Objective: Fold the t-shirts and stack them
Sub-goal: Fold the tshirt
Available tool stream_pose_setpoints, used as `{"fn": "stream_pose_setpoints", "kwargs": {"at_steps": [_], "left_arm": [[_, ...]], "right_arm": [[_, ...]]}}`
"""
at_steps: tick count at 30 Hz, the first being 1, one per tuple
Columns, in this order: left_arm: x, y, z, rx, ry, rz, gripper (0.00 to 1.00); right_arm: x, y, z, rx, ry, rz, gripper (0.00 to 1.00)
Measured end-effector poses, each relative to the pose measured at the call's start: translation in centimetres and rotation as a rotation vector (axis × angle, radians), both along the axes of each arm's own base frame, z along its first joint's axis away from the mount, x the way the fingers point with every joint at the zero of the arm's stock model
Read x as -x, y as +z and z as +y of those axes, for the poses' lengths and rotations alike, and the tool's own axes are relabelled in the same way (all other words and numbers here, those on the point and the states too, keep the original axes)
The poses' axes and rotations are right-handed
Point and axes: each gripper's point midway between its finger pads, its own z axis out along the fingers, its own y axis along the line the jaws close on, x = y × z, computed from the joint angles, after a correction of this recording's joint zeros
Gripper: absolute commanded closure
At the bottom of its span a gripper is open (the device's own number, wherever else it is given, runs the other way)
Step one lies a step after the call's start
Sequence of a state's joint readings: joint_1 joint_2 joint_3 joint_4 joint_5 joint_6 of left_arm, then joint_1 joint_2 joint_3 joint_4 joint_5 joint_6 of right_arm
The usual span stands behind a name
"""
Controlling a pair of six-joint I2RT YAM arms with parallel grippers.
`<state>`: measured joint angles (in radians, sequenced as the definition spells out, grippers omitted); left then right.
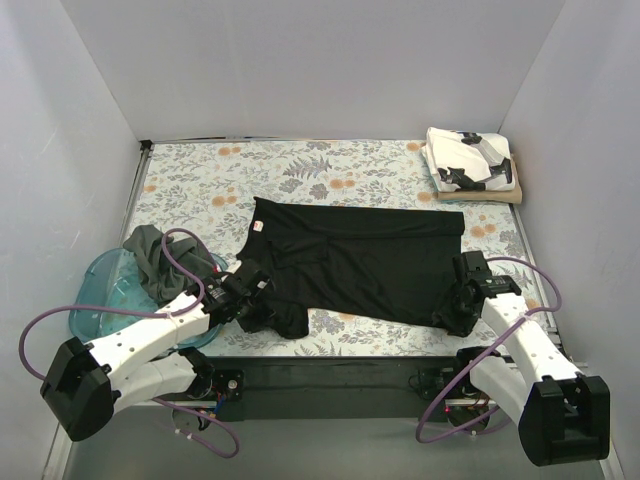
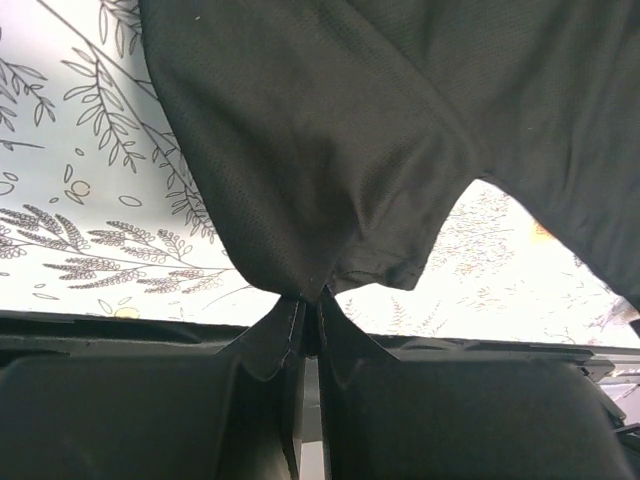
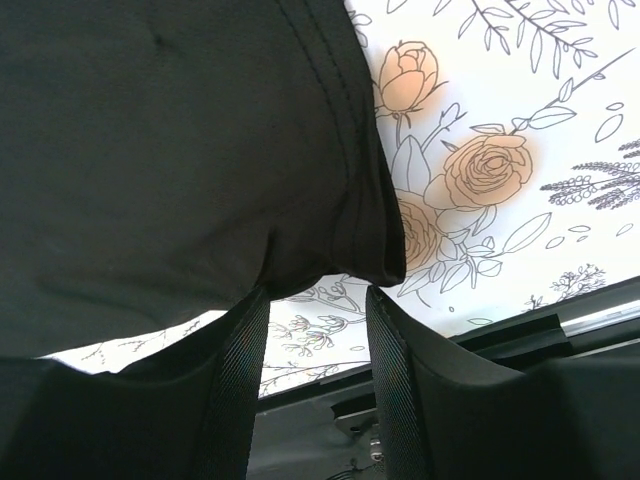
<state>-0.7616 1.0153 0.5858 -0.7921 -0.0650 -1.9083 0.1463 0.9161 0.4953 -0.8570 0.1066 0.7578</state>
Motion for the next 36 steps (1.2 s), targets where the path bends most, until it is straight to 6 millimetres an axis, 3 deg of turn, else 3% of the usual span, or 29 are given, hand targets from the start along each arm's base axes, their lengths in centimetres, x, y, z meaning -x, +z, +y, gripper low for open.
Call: {"fn": "stream_pose_setpoints", "kwargs": {"at_steps": [7,13,14,25,36], "left_arm": [[-0.4,0.4,-0.2,0.005,0.003,-0.014,1.0],[-0.8,0.7,-0.3,0.006,0.012,-0.032,1.0],[-0.9,0.8,-0.3,0.005,0.013,-0.034,1.0],[-2.2,1.2,-0.7,-0.013,0.008,-0.068,1.0],[-7.8,4.8,-3.6,-0.009,-0.003,-0.189,1.0]], "right_arm": [[-0.3,-0.2,-0.1,0.009,0.005,0.003,0.6],[-0.5,-0.7,-0.3,0.026,0.025,0.022,0.87],[-0.6,-0.8,-0.3,0.028,0.027,0.02,0.98],[-1.8,0.3,-0.3,0.032,0.083,-0.053,0.99],[-6.4,4.6,0.0,0.045,0.16,-0.19,0.99]]}}
